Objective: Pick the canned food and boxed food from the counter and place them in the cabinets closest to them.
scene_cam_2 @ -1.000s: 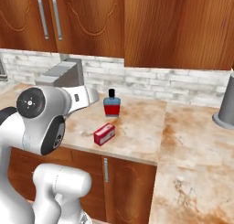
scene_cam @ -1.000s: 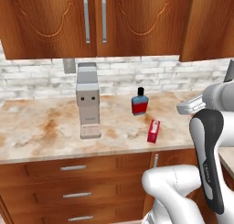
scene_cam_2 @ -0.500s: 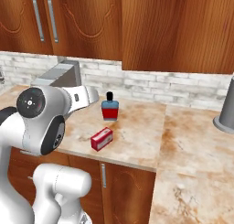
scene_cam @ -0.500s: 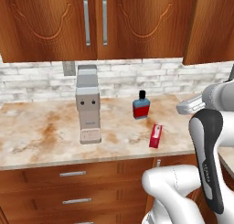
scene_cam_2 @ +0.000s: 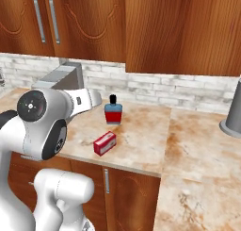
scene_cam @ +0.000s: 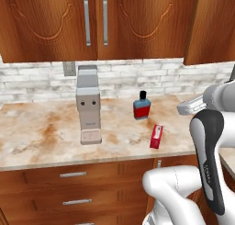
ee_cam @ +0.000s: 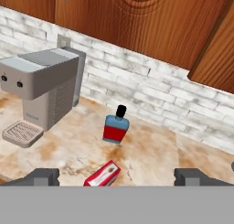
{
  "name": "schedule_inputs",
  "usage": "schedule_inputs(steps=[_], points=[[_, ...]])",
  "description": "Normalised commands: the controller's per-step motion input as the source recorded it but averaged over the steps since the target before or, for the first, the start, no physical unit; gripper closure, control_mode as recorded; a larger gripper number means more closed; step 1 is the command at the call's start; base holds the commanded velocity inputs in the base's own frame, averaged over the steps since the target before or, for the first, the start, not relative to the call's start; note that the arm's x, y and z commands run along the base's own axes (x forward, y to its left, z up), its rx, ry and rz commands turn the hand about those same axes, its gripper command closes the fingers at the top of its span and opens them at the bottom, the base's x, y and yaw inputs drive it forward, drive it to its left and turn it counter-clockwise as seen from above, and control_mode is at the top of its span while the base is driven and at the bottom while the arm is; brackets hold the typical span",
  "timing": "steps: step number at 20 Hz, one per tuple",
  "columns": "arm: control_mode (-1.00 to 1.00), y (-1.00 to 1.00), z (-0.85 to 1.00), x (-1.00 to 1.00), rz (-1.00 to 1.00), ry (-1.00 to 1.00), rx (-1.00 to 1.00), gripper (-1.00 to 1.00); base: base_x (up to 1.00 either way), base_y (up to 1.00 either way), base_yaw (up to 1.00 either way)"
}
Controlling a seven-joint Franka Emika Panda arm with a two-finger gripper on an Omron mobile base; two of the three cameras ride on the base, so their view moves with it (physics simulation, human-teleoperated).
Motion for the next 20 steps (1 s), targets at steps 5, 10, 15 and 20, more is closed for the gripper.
schedule_inputs(steps=[5,10,15,20], points=[[-1.0,0.0,-0.04,0.0,-0.11,0.04,0.01,-1.0,0.0,0.0,0.0],[-1.0,0.0,-0.08,0.0,-0.19,0.04,0.0,-1.0,0.0,0.0,0.0],[-1.0,0.0,-0.03,0.0,-0.09,0.01,0.02,-1.0,0.0,0.0,0.0],[-1.0,0.01,-0.04,0.02,0.0,0.04,0.0,-1.0,0.0,0.0,0.0]])
